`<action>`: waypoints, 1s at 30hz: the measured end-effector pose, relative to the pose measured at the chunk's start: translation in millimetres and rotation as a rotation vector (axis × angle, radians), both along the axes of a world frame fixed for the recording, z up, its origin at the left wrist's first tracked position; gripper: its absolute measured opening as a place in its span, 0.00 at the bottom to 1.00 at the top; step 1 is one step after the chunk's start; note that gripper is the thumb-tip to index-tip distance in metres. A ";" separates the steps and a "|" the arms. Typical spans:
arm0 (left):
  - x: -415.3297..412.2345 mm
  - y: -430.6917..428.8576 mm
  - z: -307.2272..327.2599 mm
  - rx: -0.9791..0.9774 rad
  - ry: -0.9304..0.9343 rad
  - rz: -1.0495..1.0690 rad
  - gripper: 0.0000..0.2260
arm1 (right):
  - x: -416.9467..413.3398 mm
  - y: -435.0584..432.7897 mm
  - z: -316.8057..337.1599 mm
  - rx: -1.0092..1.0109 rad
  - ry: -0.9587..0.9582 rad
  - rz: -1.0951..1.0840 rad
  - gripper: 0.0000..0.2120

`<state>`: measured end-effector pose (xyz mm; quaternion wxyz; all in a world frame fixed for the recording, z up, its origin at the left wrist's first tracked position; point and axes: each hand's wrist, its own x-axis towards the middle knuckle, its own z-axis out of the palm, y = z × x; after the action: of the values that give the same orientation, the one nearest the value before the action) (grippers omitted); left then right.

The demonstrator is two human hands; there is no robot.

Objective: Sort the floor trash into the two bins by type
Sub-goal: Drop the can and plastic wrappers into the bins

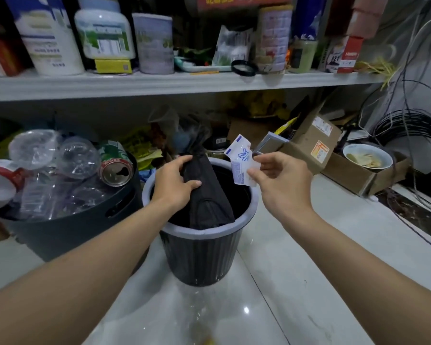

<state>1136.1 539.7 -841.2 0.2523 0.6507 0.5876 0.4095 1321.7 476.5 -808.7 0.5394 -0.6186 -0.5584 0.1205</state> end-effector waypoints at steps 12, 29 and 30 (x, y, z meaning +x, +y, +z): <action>-22.2 8.1 -24.6 -0.010 0.384 -0.167 0.24 | -19.3 26.0 -28.2 -0.086 -0.055 0.025 0.06; -19.0 -30.8 -27.3 0.049 0.632 -0.173 0.26 | -6.5 20.1 -45.6 -0.187 -0.280 0.112 0.14; -18.2 -33.6 -26.6 0.047 0.635 -0.177 0.26 | -2.1 15.1 -44.6 -0.193 -0.335 0.128 0.15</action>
<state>1117.9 506.2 -867.8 0.0763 0.7999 0.5686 0.1761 1319.6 491.6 -853.4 0.3685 -0.6420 -0.6643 0.1031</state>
